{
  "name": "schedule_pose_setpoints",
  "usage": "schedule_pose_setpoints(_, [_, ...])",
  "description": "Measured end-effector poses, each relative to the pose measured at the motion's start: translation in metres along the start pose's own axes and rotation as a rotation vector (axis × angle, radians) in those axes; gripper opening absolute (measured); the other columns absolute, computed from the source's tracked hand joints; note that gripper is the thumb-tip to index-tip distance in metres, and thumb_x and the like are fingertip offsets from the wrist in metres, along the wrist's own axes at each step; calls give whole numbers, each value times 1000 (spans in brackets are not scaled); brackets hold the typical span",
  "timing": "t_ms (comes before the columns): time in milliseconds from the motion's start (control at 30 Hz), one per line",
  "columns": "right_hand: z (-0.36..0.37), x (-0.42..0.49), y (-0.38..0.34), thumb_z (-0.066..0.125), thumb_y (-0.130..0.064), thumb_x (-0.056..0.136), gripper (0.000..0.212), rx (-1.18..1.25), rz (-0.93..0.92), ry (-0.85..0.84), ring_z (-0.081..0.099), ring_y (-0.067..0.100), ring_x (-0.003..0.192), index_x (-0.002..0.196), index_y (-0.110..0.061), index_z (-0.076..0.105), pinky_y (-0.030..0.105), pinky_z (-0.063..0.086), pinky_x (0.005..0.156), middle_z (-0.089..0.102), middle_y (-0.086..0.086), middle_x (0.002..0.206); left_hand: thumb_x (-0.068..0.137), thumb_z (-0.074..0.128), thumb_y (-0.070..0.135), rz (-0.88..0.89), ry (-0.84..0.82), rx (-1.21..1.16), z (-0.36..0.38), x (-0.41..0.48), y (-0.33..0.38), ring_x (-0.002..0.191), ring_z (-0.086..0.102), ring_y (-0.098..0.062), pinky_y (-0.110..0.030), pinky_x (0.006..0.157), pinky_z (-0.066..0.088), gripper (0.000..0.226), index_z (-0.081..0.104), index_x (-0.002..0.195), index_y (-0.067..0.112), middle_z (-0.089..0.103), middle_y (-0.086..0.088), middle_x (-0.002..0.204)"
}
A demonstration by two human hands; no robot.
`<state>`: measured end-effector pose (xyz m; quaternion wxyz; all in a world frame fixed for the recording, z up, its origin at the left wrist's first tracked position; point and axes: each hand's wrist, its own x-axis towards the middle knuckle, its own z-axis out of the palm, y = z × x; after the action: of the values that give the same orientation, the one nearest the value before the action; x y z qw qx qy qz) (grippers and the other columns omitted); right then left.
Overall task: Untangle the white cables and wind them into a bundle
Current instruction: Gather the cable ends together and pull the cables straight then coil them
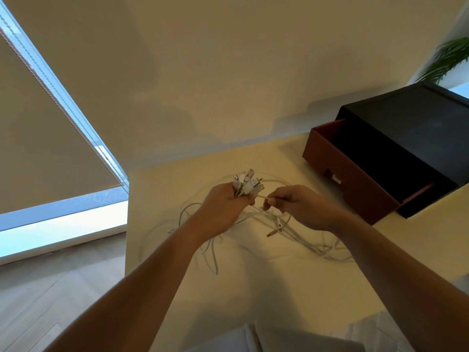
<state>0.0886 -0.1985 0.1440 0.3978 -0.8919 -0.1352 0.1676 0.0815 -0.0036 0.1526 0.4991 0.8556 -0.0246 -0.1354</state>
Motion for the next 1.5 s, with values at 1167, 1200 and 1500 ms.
schedule_pose_setpoints(1167, [13,0,-2,38,-6,96,37,-970,-4,-22,51,20,75,127,-22,51,31,40,66,65,1,97,95,57,20,-23,147,-154,-45,21,12,41,38,4,-20,53,28,26,61,70,14,45,20,35])
schedule_pose_setpoints(1200, [15,1,-1,39,-5,95,36,-983,9,-34,54,20,74,126,-20,51,31,42,64,65,2,95,95,56,18,-16,127,-160,-42,20,15,37,39,6,-19,54,27,26,61,70,13,45,20,35])
schedule_pose_setpoints(1500, [6,-6,4,45,-12,97,50,-755,-155,75,56,15,108,144,-26,33,25,45,76,61,-8,122,95,58,25,-83,207,-310,-63,27,-2,47,21,-12,-24,45,19,26,60,72,13,26,4,53])
